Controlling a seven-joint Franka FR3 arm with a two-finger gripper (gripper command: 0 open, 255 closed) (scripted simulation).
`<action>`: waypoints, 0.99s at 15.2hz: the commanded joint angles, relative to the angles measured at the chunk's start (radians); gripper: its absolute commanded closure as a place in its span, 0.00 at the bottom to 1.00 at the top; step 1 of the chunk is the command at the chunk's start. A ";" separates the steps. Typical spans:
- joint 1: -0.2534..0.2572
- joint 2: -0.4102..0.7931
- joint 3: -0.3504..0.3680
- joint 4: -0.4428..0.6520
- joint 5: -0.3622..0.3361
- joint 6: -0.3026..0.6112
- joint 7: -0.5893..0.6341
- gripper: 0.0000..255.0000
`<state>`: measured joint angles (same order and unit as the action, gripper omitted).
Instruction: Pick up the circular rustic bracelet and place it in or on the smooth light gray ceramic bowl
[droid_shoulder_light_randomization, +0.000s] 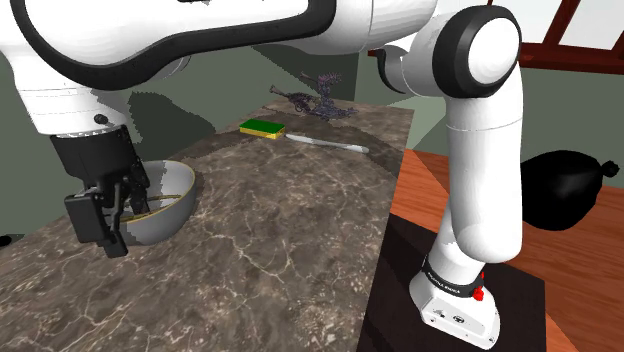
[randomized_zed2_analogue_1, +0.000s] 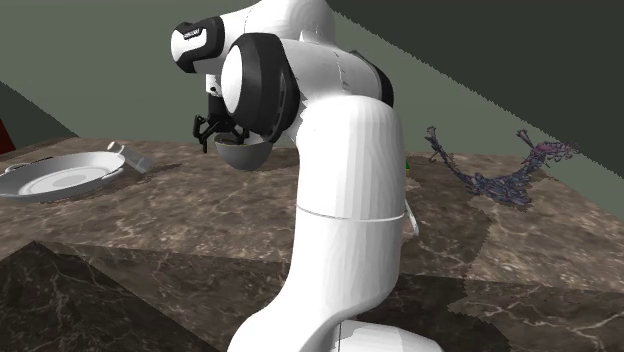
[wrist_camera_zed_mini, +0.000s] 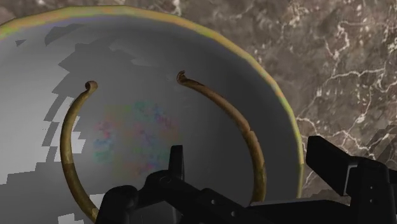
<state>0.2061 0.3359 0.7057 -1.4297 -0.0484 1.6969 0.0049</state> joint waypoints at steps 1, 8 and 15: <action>0.000 0.000 0.000 0.000 0.000 0.000 0.000 0.00; 0.001 0.000 0.000 0.004 0.000 -0.004 0.001 1.00; 0.011 0.009 0.002 0.066 -0.006 -0.057 0.008 1.00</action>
<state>0.2141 0.3428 0.7061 -1.3764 -0.0551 1.6522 0.0122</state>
